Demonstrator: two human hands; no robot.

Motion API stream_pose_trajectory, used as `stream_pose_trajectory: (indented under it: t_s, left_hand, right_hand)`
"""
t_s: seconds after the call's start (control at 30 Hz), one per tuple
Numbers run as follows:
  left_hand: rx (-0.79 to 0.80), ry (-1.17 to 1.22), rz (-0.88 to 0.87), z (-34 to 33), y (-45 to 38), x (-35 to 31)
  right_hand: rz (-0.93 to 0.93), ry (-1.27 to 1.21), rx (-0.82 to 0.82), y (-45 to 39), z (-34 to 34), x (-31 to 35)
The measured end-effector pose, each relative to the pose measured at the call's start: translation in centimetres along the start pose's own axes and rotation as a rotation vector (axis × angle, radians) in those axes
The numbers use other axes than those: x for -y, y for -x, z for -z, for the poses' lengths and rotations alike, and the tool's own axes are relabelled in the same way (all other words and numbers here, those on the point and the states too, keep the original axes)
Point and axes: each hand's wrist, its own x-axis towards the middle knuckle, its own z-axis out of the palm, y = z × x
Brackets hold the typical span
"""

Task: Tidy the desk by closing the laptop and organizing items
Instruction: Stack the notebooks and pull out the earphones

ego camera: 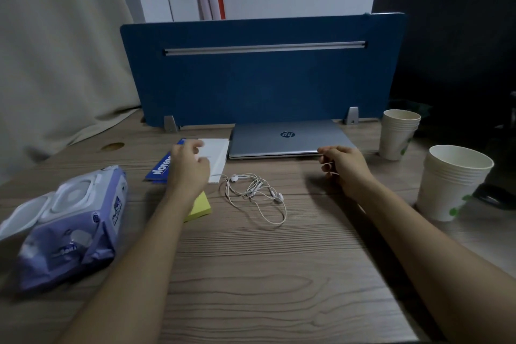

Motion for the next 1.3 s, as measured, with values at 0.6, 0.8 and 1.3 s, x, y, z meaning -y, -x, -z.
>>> stream_pose_trajectory:
  t_s: [0.6, 0.8, 1.3]
  left_hand:
    - [0.328, -0.091, -0.370, -1.5, 2.3, -2.4]
    - [0.455, -0.052, -0.359, -2.0, 2.8, -2.8]
    - [0.209, -0.591, 0.207, 1.5, -3.0, 5.7]
  right_hand:
    - [0.001, 0.051, 0.007, -0.1, -0.1, 0.0]
    - [0.010, 0.053, 0.006, 0.0, -0.1, -0.2]
    - [0.027, 0.116, 0.019, 0.1, -0.3, -0.2]
